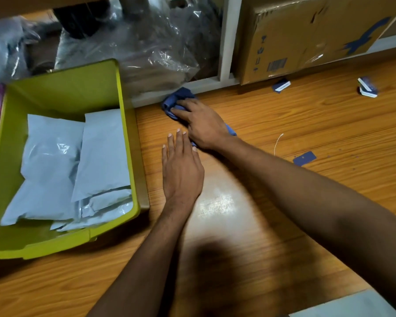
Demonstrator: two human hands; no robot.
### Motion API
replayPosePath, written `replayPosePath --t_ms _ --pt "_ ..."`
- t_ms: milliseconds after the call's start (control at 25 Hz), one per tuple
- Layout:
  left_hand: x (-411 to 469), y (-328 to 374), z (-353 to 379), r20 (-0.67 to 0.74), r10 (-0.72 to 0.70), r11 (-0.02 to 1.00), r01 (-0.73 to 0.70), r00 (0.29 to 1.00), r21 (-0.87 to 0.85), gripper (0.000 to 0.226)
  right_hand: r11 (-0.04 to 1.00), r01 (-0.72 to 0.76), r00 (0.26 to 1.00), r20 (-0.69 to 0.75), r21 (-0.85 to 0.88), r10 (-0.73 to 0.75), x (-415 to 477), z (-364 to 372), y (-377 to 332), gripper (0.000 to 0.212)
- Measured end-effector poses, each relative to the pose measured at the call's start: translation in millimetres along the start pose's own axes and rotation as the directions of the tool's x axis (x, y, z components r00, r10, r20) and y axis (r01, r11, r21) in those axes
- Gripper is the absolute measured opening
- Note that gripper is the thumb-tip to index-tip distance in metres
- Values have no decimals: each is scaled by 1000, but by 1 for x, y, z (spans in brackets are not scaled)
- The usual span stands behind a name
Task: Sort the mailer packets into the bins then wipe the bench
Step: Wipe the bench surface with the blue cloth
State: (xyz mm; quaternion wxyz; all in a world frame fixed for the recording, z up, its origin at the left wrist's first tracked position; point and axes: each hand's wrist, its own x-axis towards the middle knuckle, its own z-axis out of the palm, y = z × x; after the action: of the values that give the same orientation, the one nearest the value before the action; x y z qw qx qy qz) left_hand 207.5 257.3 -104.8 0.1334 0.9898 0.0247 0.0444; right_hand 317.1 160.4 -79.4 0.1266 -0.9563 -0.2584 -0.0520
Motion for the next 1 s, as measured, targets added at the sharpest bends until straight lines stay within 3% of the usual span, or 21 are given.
replayPosePath --t_ms 80,160,240,320,400,480,600,680,800,880,1000 --pt "1 0 0 4 21 1000 -20 1000 -17 55 989 -146 988 -46 -28 145 5 -1 11 56" --pt "2 1 1 3 24 999 -24 1000 -45 54 922 -387 914 -135 -14 382 -10 -1 24 54" --pt "-1 -1 -2 -41 1 992 -6 999 -124 49 876 -481 861 -171 34 479 -26 -2 26 55" --pt "-27 -7 -9 -118 -10 972 -18 993 -232 41 939 -323 930 -143 117 338 -35 -5 9 56" --pt "-70 -14 -16 -185 -25 951 -34 982 -307 34 986 -40 998 -40 164 47 -40 4 -28 57" --pt "-103 -19 -26 -242 -102 914 -6 965 -406 27 987 135 991 9 91 -137 -21 16 -61 56" --pt "-106 -21 -35 -255 -305 808 108 918 -580 22 999 30 999 20 -12 -30 27 17 -71 54" --pt "-100 -19 -37 -243 -385 742 142 890 -656 20 997 -74 997 28 23 74 24 21 -83 53" --pt "-109 -22 -38 -297 -379 748 101 876 -656 19 998 -41 999 10 40 40 -49 32 -114 56" --pt "-113 -24 -38 -279 -372 743 104 885 -661 19 999 -34 999 19 -25 35 -62 18 -84 56" --pt "-109 -23 -34 -223 -393 738 161 892 -655 21 940 -318 947 3 -125 321 -43 -19 -26 56"
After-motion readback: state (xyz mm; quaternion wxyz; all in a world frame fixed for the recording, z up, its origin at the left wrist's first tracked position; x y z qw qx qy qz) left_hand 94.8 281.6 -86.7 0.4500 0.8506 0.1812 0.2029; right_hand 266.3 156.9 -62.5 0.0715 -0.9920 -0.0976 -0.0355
